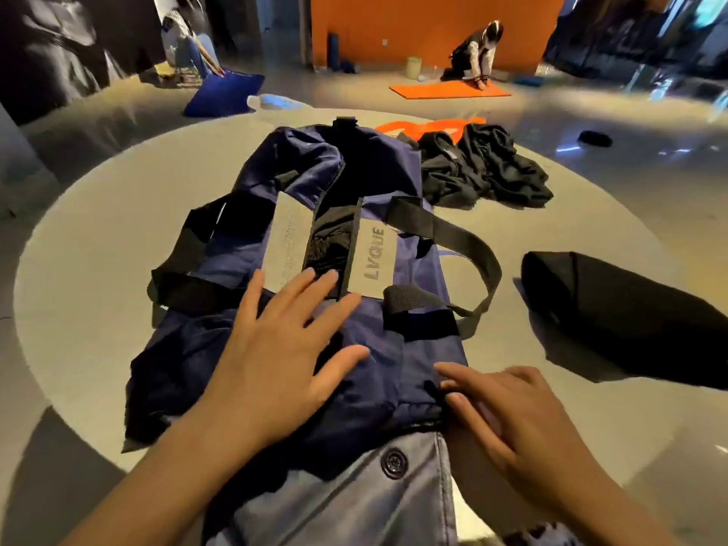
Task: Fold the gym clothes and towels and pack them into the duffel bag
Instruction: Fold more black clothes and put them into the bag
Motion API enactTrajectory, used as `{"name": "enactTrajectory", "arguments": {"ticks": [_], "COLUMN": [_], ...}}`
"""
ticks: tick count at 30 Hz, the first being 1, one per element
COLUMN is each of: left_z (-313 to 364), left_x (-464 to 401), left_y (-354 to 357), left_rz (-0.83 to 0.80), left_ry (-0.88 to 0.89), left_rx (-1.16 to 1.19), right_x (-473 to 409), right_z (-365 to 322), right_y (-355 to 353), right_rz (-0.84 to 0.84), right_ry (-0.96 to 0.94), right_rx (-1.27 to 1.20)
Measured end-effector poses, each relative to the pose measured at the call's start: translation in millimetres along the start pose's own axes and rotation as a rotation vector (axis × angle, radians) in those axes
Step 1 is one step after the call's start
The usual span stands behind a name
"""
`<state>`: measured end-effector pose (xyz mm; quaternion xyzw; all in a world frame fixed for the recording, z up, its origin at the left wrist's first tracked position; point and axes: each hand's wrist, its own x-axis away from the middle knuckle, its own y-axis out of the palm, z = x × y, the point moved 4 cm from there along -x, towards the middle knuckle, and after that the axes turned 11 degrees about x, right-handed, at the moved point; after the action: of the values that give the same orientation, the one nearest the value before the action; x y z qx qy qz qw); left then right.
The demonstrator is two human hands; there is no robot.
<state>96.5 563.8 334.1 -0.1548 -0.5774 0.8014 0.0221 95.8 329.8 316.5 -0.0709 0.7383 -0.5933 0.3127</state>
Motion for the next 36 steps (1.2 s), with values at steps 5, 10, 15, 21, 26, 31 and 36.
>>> {"name": "enactTrajectory", "arguments": {"ticks": [5,10,15,21,26,31,36], "left_z": [25,45,47,20,-11,-26,-25], "left_x": [21,35,37,-22,-108,-130,-131], "left_y": [39,46,36,-27,-26,4,-7], "left_rz": [-0.117,-0.071,-0.006,0.271,0.113,0.003,0.074], "left_ry": [0.023,0.075,0.090,0.038,-0.097,-0.171,-0.149], "left_rx": [-0.027,0.000,0.074,0.220,0.090,0.173,0.137], "right_x": [57,78,44,-45,-119,-141,-154], "right_z": [5,5,11,27,48,58,50], "right_y": [-15,-18,-23,-33,-22,19,12], "right_rz": [0.026,0.066,0.123,0.181,-0.047,-0.258,-0.147], "right_ry": [0.208,0.330,0.304,0.321,0.371,0.442,0.448], "right_rx": [-0.050,-0.058,-0.076,-0.014,0.219,-0.119,-0.274]}}
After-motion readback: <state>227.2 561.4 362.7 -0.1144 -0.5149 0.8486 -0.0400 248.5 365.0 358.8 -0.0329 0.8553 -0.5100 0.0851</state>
